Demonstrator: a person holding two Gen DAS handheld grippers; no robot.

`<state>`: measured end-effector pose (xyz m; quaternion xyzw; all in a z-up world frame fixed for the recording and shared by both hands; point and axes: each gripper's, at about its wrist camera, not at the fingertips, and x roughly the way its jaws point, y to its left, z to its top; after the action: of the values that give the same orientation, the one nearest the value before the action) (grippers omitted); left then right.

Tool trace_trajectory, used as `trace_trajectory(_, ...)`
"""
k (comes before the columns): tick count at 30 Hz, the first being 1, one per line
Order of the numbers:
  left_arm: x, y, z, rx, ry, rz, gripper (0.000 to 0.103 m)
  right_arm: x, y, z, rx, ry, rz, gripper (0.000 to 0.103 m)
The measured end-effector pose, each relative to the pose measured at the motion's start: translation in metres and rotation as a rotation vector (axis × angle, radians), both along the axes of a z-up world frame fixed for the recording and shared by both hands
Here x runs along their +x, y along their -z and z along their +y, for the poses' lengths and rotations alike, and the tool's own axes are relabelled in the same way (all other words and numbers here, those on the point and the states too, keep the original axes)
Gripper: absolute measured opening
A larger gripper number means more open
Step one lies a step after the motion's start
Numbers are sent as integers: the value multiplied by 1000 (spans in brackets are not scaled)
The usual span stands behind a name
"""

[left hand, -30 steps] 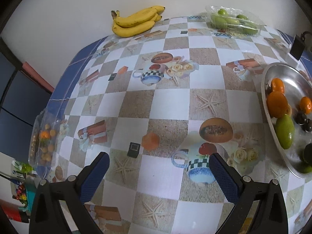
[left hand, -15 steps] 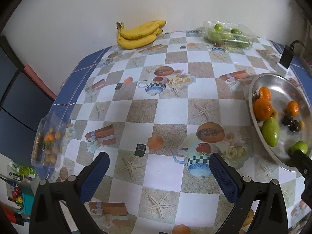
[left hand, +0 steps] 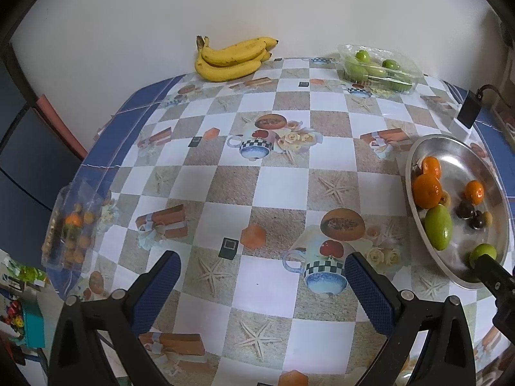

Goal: Organize fruits

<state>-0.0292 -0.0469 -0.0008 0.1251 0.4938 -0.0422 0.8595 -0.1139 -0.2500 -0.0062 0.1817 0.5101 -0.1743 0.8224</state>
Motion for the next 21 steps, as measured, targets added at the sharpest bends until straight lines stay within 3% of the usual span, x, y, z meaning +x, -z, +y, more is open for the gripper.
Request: trace_trajectory(21, 5, 1, 5, -33, -5, 14, 103, 4, 3, 4, -17, -8, 23, 103)
